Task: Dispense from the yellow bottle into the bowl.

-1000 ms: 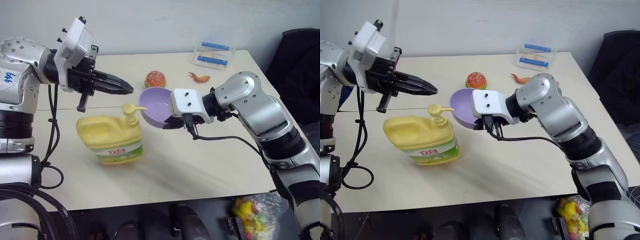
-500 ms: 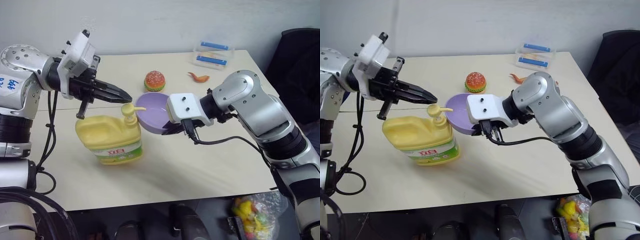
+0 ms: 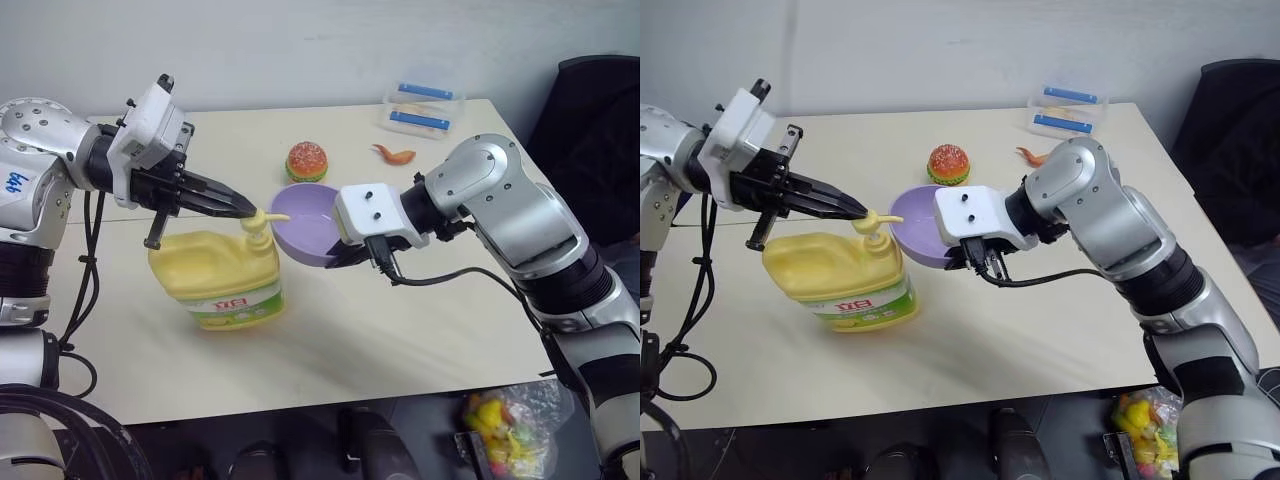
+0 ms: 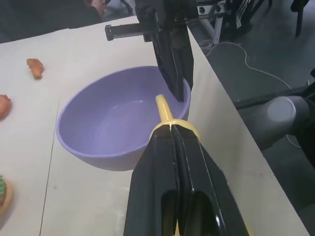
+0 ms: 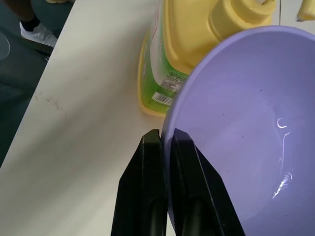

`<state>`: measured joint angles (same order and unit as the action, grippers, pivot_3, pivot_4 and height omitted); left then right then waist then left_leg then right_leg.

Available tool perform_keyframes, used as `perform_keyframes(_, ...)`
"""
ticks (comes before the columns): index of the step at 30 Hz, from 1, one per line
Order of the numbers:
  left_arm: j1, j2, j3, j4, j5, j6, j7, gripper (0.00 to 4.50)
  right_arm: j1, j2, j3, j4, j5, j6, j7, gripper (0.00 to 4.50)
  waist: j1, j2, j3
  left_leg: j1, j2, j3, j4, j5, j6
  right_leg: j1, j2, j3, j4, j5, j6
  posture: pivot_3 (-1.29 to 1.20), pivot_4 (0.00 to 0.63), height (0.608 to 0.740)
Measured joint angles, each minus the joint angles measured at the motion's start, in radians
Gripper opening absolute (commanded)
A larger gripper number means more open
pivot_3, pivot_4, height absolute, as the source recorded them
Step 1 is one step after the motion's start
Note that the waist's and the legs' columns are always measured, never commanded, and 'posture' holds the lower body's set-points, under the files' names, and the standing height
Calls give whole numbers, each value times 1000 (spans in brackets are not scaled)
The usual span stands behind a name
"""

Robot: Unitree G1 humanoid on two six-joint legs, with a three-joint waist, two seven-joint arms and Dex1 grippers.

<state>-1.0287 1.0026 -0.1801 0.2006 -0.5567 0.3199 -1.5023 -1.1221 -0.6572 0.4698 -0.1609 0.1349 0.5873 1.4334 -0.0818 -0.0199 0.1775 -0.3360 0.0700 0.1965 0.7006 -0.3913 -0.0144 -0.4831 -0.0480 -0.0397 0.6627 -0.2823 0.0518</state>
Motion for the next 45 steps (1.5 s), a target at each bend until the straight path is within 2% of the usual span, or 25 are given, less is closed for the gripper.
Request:
perform_keyframes(6,-1,-9,0,3,8,-24,0,36,-11,4,4,5,0,0,4,0,-1,0,0,0,0,0,0,0,0,0,0,0,0,0,0,0,150,740)
perform_keyframes(14,-8,-5,-37,3,49,-147,0,36,-32,11,17,15,-8,-2,19,0,-1,0,-1,4,0,0,1,0,0,3,0,0,0,0,0,0,150,740)
perform_keyframes(20,6,-5,-42,2,88,-202,0,36,-32,11,17,9,-8,-1,28,0,-1,5,-4,6,0,0,1,0,0,4,0,1,-1,0,0,0,150,740)
perform_keyframes(24,30,-1,-46,-6,94,-214,0,36,-32,11,17,2,-7,-1,31,0,-1,6,-5,9,0,1,0,0,0,6,0,2,-1,-1,-1,0,150,740)
perform_keyframes(28,41,-1,-46,-11,112,-225,0,36,-32,12,18,-3,-7,0,35,0,0,7,-6,19,1,2,-3,0,-1,16,2,2,-4,-1,-2,0,150,740)
perform_keyframes(33,19,-34,-40,-4,112,-150,0,36,-31,9,19,-4,-9,1,34,0,0,7,-6,20,1,1,-3,0,-1,18,2,2,-4,-2,-3,0,150,740)
perform_keyframes(37,-25,-67,-34,16,69,17,0,36,-27,5,18,-11,-8,1,32,0,0,6,-5,18,1,1,-2,0,-1,16,2,2,-4,-2,-2,0,150,740)
perform_keyframes(40,-76,-57,-9,26,2,155,0,632,6,3,12,-38,1,1,24,0,-2,4,-4,10,2,1,-2,0,-1,8,2,1,0,-1,-2,0,150,740)
perform_keyframes(42,-111,-23,32,25,-50,229,0,1207,48,-6,8,-54,8,1,16,0,-8,4,-4,2,1,1,-1,0,-1,0,2,2,2,-1,-2,0,150,740)
perform_keyframes(45,-110,39,97,-2,-109,321,0,2100,144,-55,-13,-87,4,-3,-17,0,-7,4,-4,1,1,-1,-1,0,-1,-1,2,0,0,-1,-2,0,150,740)
